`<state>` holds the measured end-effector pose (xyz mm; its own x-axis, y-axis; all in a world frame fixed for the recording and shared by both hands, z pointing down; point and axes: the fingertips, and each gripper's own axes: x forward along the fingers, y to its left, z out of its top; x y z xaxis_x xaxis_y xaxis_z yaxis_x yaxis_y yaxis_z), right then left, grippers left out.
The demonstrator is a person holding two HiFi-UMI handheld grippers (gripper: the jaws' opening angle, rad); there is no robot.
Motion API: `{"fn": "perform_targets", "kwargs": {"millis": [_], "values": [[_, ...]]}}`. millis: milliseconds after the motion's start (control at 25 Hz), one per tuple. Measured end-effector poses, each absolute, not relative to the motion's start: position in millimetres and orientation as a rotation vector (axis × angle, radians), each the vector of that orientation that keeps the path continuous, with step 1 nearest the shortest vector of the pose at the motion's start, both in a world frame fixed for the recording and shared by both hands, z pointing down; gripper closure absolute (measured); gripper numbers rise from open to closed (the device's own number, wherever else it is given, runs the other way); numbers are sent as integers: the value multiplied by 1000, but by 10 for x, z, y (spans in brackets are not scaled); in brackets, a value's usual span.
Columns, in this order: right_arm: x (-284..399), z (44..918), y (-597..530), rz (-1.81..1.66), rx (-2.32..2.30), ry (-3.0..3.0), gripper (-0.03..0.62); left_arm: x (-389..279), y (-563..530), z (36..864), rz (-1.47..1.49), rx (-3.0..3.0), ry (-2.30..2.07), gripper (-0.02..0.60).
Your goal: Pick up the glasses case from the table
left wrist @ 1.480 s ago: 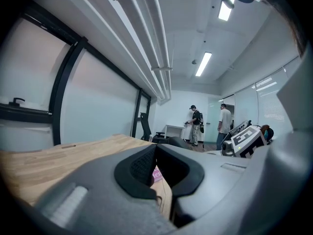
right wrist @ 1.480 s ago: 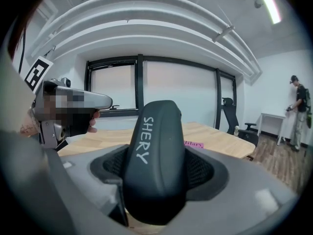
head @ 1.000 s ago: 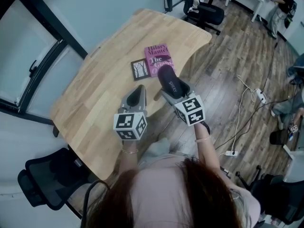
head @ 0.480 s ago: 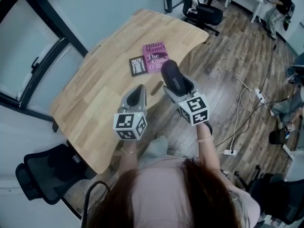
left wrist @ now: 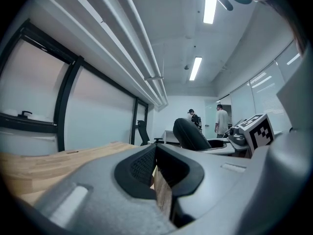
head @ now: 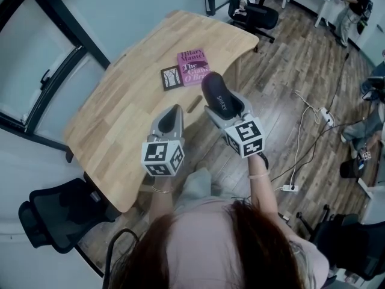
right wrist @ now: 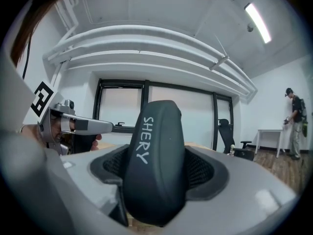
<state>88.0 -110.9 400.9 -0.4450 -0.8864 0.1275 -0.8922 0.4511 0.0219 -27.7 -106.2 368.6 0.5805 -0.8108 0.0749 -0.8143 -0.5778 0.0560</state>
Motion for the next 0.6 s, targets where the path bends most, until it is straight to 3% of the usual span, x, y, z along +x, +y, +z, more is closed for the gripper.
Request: {"fn": "perform_targets", "kwargs": {"millis": [600], "values": [[911, 3929, -780, 34, 1603, -2588, 246, -191, -692, 3593, 51, 2739, -1403, 575]]}}
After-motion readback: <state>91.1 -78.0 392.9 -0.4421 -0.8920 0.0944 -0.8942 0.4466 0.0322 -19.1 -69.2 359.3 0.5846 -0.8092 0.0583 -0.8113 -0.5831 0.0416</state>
